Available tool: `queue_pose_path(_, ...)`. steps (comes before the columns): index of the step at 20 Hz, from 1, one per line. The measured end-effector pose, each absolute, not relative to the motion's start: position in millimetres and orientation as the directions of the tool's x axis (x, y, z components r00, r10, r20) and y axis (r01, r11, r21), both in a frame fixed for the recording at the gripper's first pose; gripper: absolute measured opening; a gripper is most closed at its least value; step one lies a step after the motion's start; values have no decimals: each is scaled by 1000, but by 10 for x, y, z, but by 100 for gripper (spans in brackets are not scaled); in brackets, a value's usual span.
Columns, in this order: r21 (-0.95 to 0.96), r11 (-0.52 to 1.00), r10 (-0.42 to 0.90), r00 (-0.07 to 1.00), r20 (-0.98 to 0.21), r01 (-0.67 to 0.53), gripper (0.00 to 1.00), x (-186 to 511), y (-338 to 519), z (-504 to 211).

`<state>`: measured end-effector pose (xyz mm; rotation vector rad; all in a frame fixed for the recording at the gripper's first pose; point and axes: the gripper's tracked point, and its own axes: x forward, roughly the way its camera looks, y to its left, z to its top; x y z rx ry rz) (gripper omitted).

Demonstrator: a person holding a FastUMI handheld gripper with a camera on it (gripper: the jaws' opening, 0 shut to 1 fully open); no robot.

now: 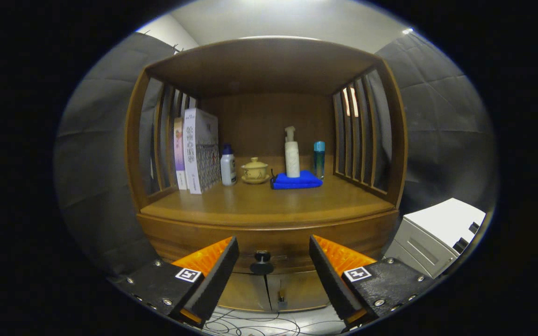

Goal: Pull open the drawer, take out the items inside it, and place them on the countertop above the cabinet.

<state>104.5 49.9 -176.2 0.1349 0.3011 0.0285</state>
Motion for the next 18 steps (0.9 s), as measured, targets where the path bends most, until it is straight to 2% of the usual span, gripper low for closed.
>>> queue_pose_path(3, 173, 984, 87, 952, -292, -37, 95, 1213, 690, -1979)
queue_pose_path(11, 32, 997, 72, 908, -412, -64, 92, 1442, 822, -2663)
queue_pose_path(15, 3, 999, 41, 913, -406, -43, 80, 1556, 750, -2719)
queue_pose_path(18, -5, 1000, 14, 917, -399, -18, 65, 1577, 746, -2760)
